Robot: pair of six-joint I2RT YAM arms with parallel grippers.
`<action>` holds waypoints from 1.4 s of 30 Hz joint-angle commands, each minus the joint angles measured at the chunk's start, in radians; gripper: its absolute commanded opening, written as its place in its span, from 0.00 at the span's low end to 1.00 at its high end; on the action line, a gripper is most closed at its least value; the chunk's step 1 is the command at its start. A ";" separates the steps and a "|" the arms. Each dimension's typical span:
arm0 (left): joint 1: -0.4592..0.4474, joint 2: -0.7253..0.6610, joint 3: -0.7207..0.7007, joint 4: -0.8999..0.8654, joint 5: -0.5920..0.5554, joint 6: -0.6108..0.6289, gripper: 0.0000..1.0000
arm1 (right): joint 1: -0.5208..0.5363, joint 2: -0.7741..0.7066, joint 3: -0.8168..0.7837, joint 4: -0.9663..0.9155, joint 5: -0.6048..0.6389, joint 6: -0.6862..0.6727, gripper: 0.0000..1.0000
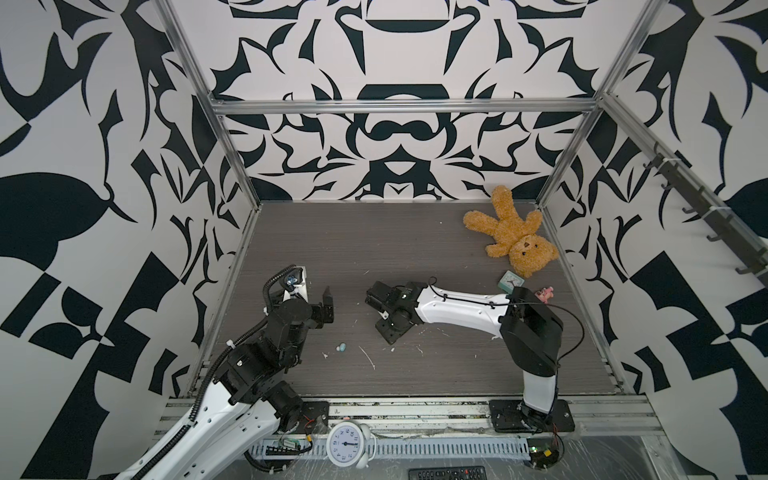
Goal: Insert wireless bluetooth earbuds into charging case
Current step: Pick up the wireless bluetooth earbud from the bottom-center of the table.
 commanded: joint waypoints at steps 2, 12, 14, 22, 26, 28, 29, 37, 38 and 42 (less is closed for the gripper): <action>0.005 -0.013 -0.013 0.013 -0.005 -0.005 0.99 | 0.068 -0.020 0.057 -0.063 0.129 0.089 0.57; 0.005 -0.023 -0.013 0.009 -0.005 -0.007 0.99 | 0.104 0.054 0.109 -0.120 0.210 0.162 0.42; 0.005 -0.024 -0.013 0.009 -0.005 -0.006 0.99 | 0.104 0.069 0.119 -0.133 0.214 0.168 0.41; 0.005 -0.019 -0.013 0.010 -0.007 -0.007 0.99 | 0.105 0.090 0.120 -0.133 0.209 0.183 0.36; 0.005 -0.018 -0.013 0.010 -0.007 -0.006 0.99 | 0.106 0.097 0.123 -0.133 0.209 0.183 0.33; 0.005 -0.016 -0.013 0.010 -0.007 -0.006 0.99 | 0.107 0.101 0.123 -0.134 0.212 0.184 0.32; 0.005 -0.016 -0.013 0.009 -0.009 -0.006 0.99 | 0.107 0.104 0.122 -0.135 0.212 0.184 0.32; 0.007 -0.016 -0.013 0.010 -0.009 -0.004 0.99 | 0.106 0.121 0.128 -0.138 0.210 0.185 0.30; 0.007 -0.013 -0.013 0.009 -0.009 -0.005 0.99 | 0.107 0.124 0.128 -0.138 0.211 0.185 0.30; 0.007 -0.013 -0.014 0.010 -0.009 -0.005 0.99 | 0.106 0.133 0.132 -0.142 0.212 0.187 0.29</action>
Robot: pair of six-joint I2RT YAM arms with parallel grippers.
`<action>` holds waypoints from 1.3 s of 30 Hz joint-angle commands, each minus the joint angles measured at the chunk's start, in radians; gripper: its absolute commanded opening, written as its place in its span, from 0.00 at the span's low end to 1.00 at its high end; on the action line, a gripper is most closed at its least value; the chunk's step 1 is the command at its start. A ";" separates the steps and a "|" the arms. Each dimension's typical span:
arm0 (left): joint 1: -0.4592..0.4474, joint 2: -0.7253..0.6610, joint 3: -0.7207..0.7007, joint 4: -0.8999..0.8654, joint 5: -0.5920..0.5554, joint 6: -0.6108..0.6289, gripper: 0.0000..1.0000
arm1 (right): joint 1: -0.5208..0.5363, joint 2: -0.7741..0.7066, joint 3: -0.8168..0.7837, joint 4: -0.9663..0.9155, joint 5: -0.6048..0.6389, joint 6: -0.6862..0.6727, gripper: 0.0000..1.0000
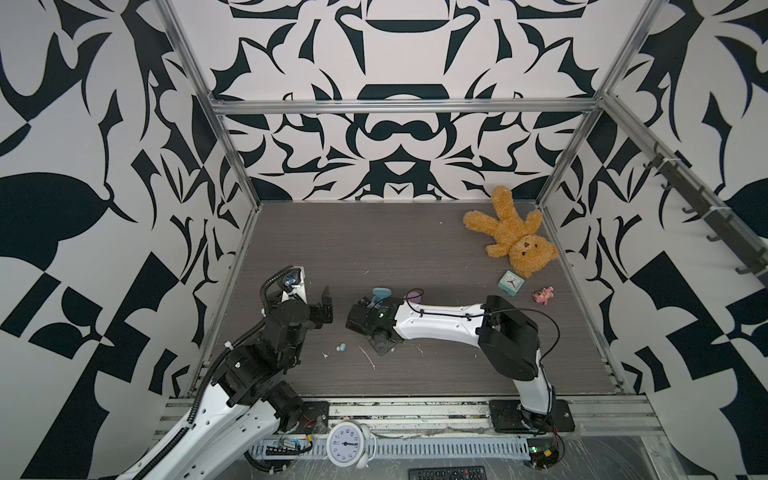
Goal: Insert wireless bluetooth earbuds into charging case
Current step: Pick up the wireless bluetooth earbud from the bottom-center of the table.
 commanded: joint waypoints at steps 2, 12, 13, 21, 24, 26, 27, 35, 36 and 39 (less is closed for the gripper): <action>0.003 -0.001 -0.013 0.011 -0.009 -0.004 0.99 | 0.004 -0.004 0.034 -0.029 0.023 0.017 0.30; 0.004 0.001 -0.014 0.012 -0.009 -0.005 0.99 | 0.004 0.011 0.046 -0.038 0.032 0.015 0.27; 0.004 0.001 -0.014 0.012 -0.009 -0.005 0.99 | 0.005 0.013 0.046 -0.039 0.033 0.015 0.27; 0.005 0.001 -0.014 0.012 -0.009 -0.005 0.99 | 0.004 0.030 0.060 -0.054 0.050 0.007 0.26; 0.004 0.002 -0.015 0.011 -0.008 -0.004 0.99 | 0.004 0.034 0.062 -0.058 0.056 0.006 0.25; 0.005 0.003 -0.015 0.012 -0.008 -0.005 0.99 | 0.004 0.035 0.063 -0.059 0.056 0.006 0.24; 0.005 0.003 -0.015 0.012 -0.010 -0.004 0.99 | 0.005 0.037 0.063 -0.059 0.057 0.006 0.24; 0.006 0.006 -0.015 0.011 -0.009 -0.005 0.99 | 0.005 0.053 0.076 -0.072 0.065 -0.005 0.23; 0.006 0.008 -0.015 0.012 -0.008 -0.005 0.99 | 0.005 0.057 0.080 -0.077 0.067 -0.006 0.23; 0.006 0.009 -0.013 0.013 -0.008 -0.005 0.99 | 0.005 0.067 0.090 -0.092 0.077 -0.011 0.24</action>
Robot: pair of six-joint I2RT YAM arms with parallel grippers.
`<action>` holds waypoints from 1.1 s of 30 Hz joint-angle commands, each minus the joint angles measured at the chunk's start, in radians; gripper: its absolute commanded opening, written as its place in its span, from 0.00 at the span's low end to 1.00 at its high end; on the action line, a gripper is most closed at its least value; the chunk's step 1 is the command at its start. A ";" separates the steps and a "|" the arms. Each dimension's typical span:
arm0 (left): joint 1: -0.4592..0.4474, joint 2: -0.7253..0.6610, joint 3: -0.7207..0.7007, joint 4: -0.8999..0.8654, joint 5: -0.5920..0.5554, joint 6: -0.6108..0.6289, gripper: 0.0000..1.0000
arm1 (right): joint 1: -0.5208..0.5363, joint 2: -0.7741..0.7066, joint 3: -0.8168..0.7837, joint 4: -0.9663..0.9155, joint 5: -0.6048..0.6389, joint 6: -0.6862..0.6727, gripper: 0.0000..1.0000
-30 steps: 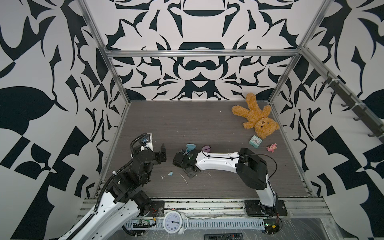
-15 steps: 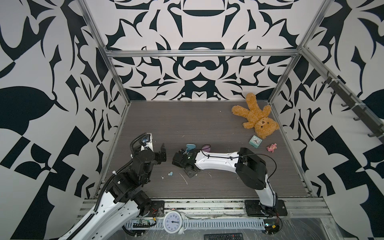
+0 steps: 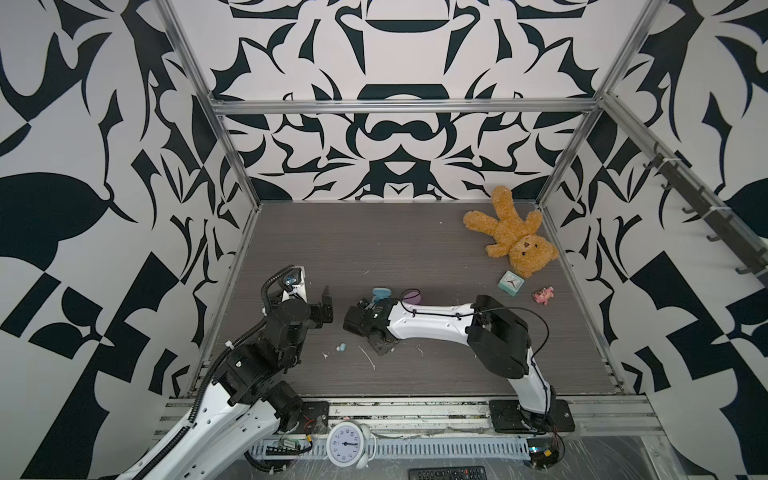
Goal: Insert wireless bluetooth earbuds into charging case
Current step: Pick up the wireless bluetooth earbud from the bottom-center of the table.
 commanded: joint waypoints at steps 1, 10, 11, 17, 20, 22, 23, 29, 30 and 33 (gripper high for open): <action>0.004 0.001 -0.014 0.013 -0.008 -0.004 0.99 | 0.005 0.009 0.038 -0.047 0.037 -0.010 0.24; 0.006 0.003 -0.013 0.014 -0.005 -0.005 0.99 | 0.005 0.023 0.060 -0.074 0.056 -0.020 0.24; 0.006 0.003 -0.013 0.015 -0.005 -0.005 0.99 | 0.005 0.024 0.063 -0.077 0.058 -0.022 0.24; 0.006 0.006 -0.013 0.016 -0.003 -0.005 0.99 | 0.005 0.018 0.073 -0.096 0.068 -0.023 0.20; 0.007 0.006 -0.013 0.017 -0.003 -0.005 0.99 | 0.005 0.003 0.077 -0.099 0.066 -0.028 0.18; 0.007 0.007 -0.013 0.017 -0.003 -0.005 0.99 | 0.005 -0.010 0.083 -0.098 0.062 -0.035 0.18; 0.007 0.009 -0.013 0.018 -0.002 -0.004 0.99 | 0.004 -0.019 0.084 -0.096 0.062 -0.042 0.18; 0.009 0.009 -0.012 0.017 -0.001 -0.004 0.99 | -0.044 -0.093 0.049 -0.005 -0.021 -0.092 0.18; 0.009 0.010 -0.011 0.016 -0.001 -0.004 0.99 | -0.060 -0.106 0.040 0.014 -0.041 -0.099 0.18; 0.009 0.007 -0.013 0.016 0.000 -0.005 0.99 | -0.098 -0.133 0.028 0.063 -0.087 -0.126 0.18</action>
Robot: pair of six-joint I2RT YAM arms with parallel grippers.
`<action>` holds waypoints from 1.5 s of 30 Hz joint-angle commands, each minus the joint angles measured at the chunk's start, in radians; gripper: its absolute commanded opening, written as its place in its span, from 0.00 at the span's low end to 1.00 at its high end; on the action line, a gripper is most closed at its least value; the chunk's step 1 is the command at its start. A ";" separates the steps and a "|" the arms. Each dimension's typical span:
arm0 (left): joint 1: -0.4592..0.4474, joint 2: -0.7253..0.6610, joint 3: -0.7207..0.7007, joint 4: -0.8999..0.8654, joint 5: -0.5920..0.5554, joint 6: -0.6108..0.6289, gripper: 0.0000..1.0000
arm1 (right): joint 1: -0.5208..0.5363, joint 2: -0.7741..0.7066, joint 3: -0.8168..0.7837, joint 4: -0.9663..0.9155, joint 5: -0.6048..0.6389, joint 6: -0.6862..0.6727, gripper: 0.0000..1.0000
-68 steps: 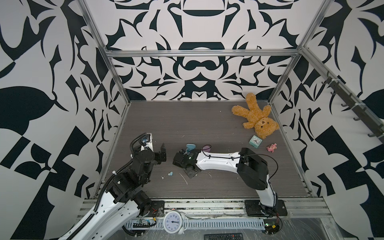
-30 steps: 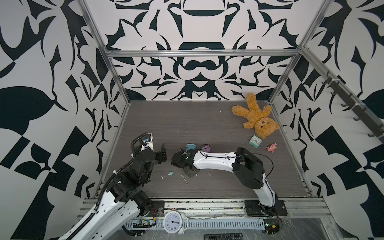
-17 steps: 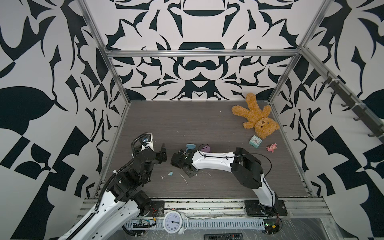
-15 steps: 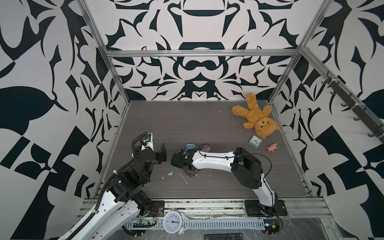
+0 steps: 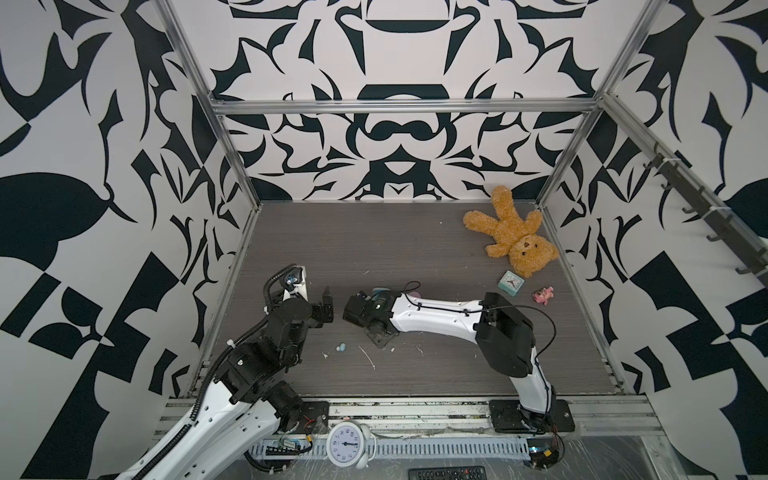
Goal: Insert wireless bluetooth earbuds into charging case
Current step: Pick up the wireless bluetooth earbud from the bottom-center of the table, then insert the wireless bluetooth earbud into the charging case.
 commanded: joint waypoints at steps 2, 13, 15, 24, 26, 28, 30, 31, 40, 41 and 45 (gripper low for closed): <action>0.004 -0.003 -0.013 0.015 -0.002 -0.005 0.99 | -0.056 -0.072 -0.004 0.078 -0.077 -0.058 0.18; 0.006 -0.003 -0.015 0.016 -0.006 -0.004 0.99 | -0.157 -0.070 -0.030 0.230 -0.231 -0.122 0.18; 0.006 0.000 -0.015 0.015 -0.005 -0.004 0.99 | -0.170 -0.066 -0.037 0.252 -0.246 -0.131 0.18; 0.006 0.003 -0.015 0.017 -0.004 -0.004 0.99 | -0.215 -0.038 -0.046 0.300 -0.261 -0.167 0.18; 0.006 0.004 -0.014 0.017 -0.004 -0.003 0.99 | -0.221 -0.031 -0.048 0.310 -0.260 -0.172 0.18; 0.007 0.007 -0.014 0.018 -0.003 -0.002 0.99 | -0.231 -0.018 -0.045 0.311 -0.266 -0.174 0.18; 0.007 0.009 -0.015 0.020 -0.004 -0.002 0.99 | -0.235 -0.006 -0.040 0.312 -0.267 -0.179 0.18; 0.007 0.009 -0.014 0.019 -0.004 -0.002 0.99 | -0.235 -0.003 -0.039 0.313 -0.267 -0.179 0.18; 0.007 0.011 -0.014 0.020 -0.004 0.000 0.99 | -0.248 0.016 -0.046 0.331 -0.274 -0.183 0.18; 0.007 0.011 -0.014 0.020 -0.004 0.000 0.99 | -0.248 0.018 -0.045 0.333 -0.276 -0.184 0.18; 0.008 0.012 -0.015 0.022 -0.003 0.001 0.99 | -0.249 0.022 -0.045 0.335 -0.278 -0.185 0.18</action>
